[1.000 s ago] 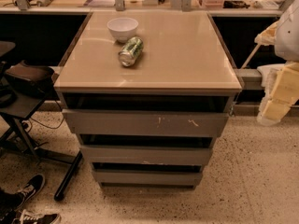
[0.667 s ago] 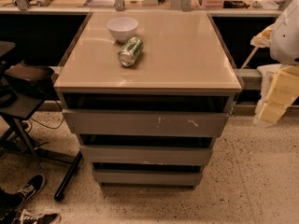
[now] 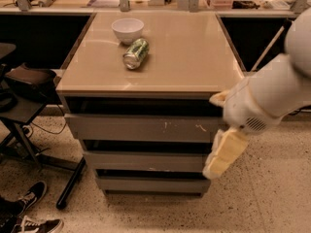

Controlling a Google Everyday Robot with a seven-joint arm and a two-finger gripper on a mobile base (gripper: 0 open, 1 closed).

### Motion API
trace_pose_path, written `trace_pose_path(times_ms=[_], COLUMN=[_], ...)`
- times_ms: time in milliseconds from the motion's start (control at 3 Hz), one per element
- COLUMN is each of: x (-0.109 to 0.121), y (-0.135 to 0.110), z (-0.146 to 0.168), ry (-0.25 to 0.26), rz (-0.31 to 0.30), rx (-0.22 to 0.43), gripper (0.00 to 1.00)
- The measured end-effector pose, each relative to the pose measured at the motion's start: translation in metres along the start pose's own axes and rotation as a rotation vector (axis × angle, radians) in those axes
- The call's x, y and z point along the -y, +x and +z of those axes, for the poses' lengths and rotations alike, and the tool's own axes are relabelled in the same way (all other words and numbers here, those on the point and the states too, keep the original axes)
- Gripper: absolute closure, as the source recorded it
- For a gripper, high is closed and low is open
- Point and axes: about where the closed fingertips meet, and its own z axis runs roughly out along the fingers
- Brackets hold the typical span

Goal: Open top drawer

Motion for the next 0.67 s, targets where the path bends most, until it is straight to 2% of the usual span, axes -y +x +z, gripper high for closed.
trace_pose_path(times_ms=[333,667], x=[-0.032,-0.043], y=[0.001,0.004], z=[0.119,0.214], ry=[-0.170,-0.251], rz=[0.103,0.213], rx=[0.094,0.136], gripper=[0.00,0.00])
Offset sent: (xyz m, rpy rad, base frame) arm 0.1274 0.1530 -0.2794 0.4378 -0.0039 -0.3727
